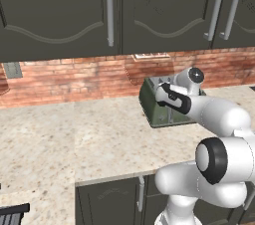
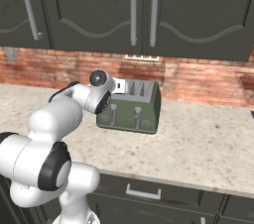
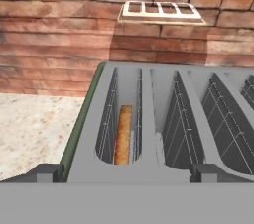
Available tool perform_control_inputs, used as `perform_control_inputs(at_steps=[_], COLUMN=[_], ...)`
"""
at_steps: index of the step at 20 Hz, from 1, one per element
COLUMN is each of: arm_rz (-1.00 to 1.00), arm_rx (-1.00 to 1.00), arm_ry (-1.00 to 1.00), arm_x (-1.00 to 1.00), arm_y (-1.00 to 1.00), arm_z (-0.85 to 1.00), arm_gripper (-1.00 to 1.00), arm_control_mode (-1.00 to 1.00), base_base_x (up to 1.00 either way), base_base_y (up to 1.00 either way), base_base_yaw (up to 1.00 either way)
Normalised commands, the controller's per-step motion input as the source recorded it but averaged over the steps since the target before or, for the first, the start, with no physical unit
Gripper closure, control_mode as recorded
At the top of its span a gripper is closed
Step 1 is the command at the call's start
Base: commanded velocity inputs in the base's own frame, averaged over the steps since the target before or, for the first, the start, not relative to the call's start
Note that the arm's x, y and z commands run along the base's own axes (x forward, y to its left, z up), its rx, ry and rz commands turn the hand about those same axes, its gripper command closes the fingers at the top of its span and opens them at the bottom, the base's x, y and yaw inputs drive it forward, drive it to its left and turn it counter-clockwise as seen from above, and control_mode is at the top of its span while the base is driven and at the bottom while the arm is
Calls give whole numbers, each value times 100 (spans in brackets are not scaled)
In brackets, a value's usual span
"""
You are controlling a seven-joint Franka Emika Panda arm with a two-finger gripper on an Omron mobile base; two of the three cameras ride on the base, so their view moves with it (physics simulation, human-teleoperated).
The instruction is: Start the toaster. Once the lever pops up, take the bread to the plate on the dining counter.
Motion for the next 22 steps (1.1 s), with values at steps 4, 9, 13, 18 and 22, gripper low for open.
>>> perform_control_inputs(at_steps=[4,9,13,18,22], arm_rz=[0,0,0,0,0], arm_rx=[0,0,0,0,0], arm_ry=[0,0,0,0,0], arm_x=[0,0,0,0,0], arm_y=[0,0,0,0,0], arm_z=[0,0,0,0,0], arm_gripper=[-100,-100,-100,-100,-100], arm_control_mode=[-100,-100,-100,-100,-100], base_base_x=[0,0,0,0,0], base_base_y=[0,0,0,0,0], base_base_yaw=[0,0,0,0,0])
